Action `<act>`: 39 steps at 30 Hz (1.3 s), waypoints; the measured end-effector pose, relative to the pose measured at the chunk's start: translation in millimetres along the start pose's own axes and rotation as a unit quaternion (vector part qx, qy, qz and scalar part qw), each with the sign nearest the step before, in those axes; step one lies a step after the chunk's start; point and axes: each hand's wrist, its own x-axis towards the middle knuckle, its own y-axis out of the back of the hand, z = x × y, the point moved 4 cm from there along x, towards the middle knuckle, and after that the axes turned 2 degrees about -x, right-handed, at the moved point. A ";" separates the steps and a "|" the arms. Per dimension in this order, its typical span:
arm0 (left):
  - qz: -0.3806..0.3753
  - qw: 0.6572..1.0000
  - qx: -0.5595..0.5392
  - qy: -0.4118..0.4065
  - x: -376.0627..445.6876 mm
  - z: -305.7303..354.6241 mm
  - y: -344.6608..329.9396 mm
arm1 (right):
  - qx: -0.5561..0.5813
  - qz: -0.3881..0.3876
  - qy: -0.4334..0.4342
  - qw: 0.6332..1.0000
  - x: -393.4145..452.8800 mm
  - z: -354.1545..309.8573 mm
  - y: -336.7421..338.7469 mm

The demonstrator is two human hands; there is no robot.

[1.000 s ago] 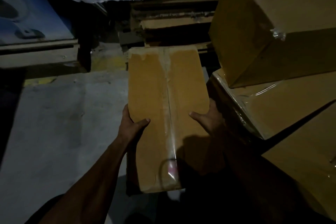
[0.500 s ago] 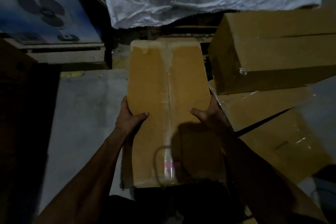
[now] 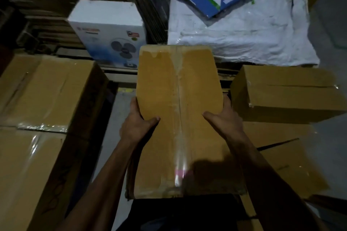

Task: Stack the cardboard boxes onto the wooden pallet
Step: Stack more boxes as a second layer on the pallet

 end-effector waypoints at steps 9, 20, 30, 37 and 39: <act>0.139 0.984 0.086 0.076 -87.2 3.9 69.4 | -0.076 -0.028 0.112 0.990 -51.8 -66.1 3.6; 0.314 0.934 0.041 0.166 -206.6 -18.5 113.1 | -0.119 -0.128 0.268 0.947 -103.9 -131.6 -32.2; 0.440 0.850 -0.008 0.290 -313.4 -105.0 165.4 | -0.173 -0.220 0.374 0.884 -201.4 -181.7 -145.5; 0.468 0.818 -0.014 0.334 -387.7 -203.6 240.4 | -0.196 -0.261 0.406 0.854 -304.7 -217.2 -252.5; 0.479 0.809 -0.012 0.342 -409.9 -230.0 267.3 | -0.202 -0.273 0.412 0.845 -337.9 -229.1 -285.1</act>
